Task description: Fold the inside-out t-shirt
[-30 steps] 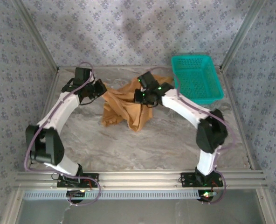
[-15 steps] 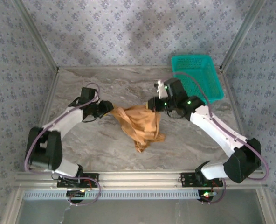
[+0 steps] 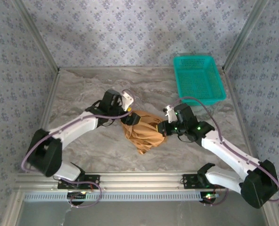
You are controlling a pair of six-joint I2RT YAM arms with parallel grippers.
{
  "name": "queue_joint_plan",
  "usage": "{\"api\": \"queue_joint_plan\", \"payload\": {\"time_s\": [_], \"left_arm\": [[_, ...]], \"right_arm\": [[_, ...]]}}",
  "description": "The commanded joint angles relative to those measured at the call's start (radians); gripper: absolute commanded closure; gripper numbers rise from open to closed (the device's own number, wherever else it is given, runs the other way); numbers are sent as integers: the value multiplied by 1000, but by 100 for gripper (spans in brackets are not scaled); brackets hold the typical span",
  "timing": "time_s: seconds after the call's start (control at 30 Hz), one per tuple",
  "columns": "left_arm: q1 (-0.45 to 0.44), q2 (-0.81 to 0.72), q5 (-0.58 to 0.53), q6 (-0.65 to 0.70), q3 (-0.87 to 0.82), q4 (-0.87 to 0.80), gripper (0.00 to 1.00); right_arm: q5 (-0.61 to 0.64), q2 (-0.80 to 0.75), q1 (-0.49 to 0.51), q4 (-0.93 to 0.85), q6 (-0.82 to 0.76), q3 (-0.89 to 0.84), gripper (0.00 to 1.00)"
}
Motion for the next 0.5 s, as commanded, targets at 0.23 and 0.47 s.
{"api": "queue_joint_plan", "payload": {"time_s": [0.23, 0.47], "left_arm": [[-38, 309, 35, 258, 298, -182, 22], [-67, 532, 4, 273, 484, -315, 40]], "right_arm": [[19, -94, 34, 41, 23, -106, 100], [37, -144, 37, 0, 21, -98, 100]]}}
